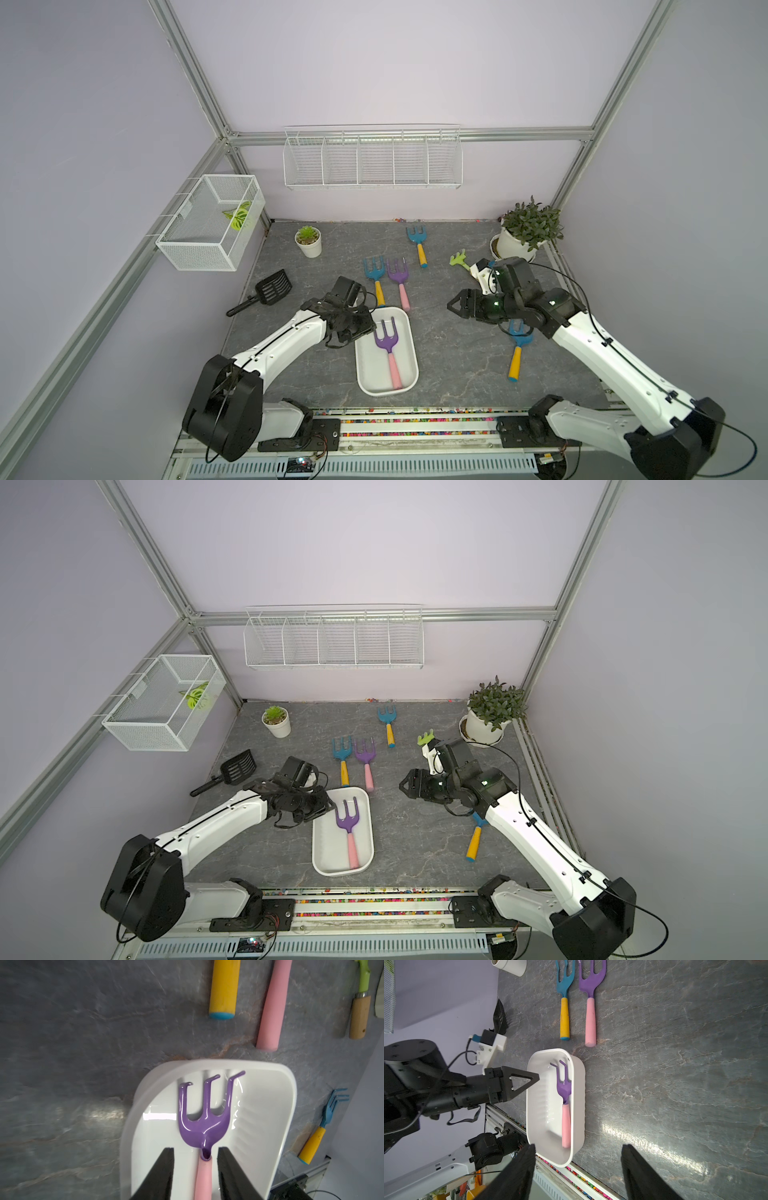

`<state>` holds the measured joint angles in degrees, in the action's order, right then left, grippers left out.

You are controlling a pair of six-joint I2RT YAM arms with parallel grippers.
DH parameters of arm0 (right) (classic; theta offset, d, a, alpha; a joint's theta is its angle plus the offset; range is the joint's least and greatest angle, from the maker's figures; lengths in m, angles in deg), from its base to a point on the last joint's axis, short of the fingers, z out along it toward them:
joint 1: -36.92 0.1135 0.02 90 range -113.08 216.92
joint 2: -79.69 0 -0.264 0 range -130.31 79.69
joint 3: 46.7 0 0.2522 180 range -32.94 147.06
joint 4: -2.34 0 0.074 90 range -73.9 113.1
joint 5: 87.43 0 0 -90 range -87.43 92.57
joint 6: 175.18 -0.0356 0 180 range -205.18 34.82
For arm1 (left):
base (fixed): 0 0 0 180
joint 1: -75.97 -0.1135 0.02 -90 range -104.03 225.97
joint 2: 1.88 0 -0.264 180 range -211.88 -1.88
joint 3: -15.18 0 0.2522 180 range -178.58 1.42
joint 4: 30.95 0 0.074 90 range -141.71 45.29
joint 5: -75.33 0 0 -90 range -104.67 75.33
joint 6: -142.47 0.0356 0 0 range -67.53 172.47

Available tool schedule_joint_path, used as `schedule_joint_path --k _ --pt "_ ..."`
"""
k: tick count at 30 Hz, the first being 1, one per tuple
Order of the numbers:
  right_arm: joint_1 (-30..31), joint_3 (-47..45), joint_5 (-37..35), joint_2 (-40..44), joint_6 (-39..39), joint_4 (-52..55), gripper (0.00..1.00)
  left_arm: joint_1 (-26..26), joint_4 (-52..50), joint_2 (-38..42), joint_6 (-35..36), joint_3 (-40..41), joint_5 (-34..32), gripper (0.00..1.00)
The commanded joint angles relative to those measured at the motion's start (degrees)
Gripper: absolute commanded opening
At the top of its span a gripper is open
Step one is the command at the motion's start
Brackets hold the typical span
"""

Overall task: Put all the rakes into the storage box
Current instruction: Place the rake in the storage box.

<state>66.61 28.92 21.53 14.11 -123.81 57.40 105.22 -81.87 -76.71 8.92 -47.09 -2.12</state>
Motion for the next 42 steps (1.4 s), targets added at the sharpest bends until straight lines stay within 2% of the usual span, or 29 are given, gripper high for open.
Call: schedule_joint_path --k 1,5,10,18,23,30,36,42 --pt "-0.36 1.53 0.56 -0.16 1.36 -0.65 0.71 -0.16 -9.32 3.85 1.42 -4.41 -7.62 0.41" --pt "-0.34 1.43 -0.76 0.88 1.79 0.16 0.71 -0.16 -11.25 8.72 1.81 -6.94 -10.07 0.42" --pt "-0.42 1.4 -4.31 2.13 1.7 2.66 0.68 -0.17 -4.36 15.18 0.7 -5.66 -10.11 0.43" --pt "-0.51 2.72 -21.09 4.27 -1.93 12.38 0.72 -0.18 5.1 14.54 -4.15 -5.39 -6.59 0.44" --pt "-0.5 3.37 -25.99 5.9 -0.27 14.38 0.73 -0.24 10.33 15.63 -6.4 -3.96 -5.6 0.44" --pt "-0.6 3.3 -28.76 3.54 -3.77 17.55 0.68 -2.45 10.63 14.45 -6.84 -3.24 0.79 0.47" --pt "-0.71 0.63 -29.43 2.25 -6.98 15.3 0.68 -3.25 8.1 13.76 -6.03 -3.38 1.4 0.48" --pt "-0.66 -0.99 -24.74 0.13 -7.37 12.78 0.65 -4.73 2.49 8.82 -2.26 -6.32 1.96 0.49"
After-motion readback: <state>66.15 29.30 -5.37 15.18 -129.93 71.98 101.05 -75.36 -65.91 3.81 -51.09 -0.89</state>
